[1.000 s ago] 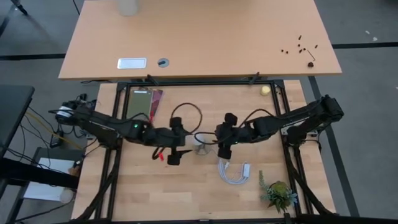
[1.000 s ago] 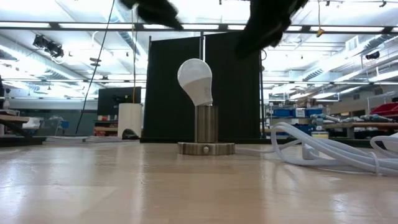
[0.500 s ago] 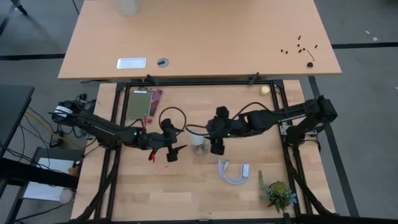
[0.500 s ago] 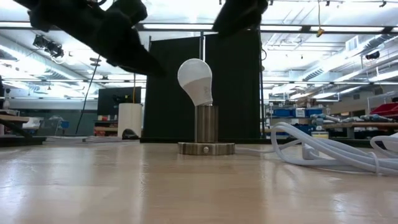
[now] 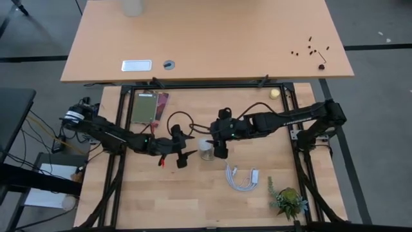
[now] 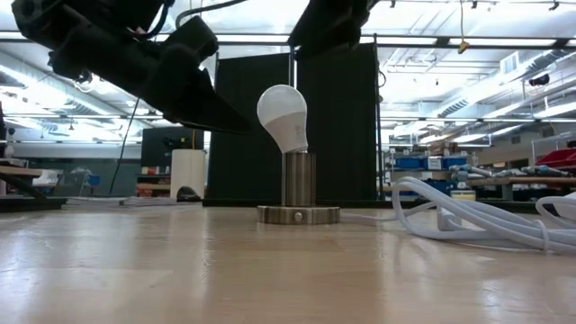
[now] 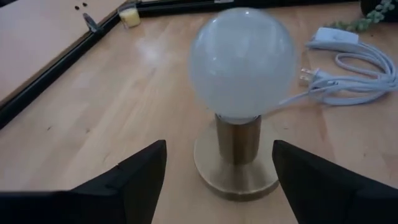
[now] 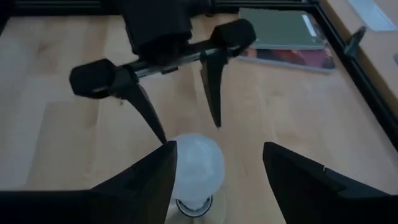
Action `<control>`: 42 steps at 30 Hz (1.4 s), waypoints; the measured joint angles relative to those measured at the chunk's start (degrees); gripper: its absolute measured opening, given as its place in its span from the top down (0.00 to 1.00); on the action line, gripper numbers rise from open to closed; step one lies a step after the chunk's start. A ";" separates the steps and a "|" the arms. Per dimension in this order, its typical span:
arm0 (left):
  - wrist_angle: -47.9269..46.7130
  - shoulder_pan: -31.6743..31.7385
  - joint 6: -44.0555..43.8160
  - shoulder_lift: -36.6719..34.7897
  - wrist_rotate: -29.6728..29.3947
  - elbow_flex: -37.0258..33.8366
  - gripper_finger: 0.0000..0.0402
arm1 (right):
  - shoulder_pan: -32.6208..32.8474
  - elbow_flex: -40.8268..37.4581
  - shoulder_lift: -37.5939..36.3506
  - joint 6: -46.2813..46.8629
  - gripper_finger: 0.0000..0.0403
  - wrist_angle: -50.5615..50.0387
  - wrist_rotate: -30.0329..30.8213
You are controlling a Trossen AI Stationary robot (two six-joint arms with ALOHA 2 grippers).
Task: Screw lightbulb
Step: Insert the white lightbulb into the desk lamp
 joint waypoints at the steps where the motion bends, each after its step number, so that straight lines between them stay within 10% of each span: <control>1: 0.77 0.00 0.13 0.29 -0.06 0.09 0.28 | -0.10 0.00 -0.02 0.20 0.39 0.55 -0.37; 42: 14.41 5.62 5.69 8.96 13.24 1.47 0.54 | -0.14 -0.04 -0.04 2.53 0.39 -2.15 -1.53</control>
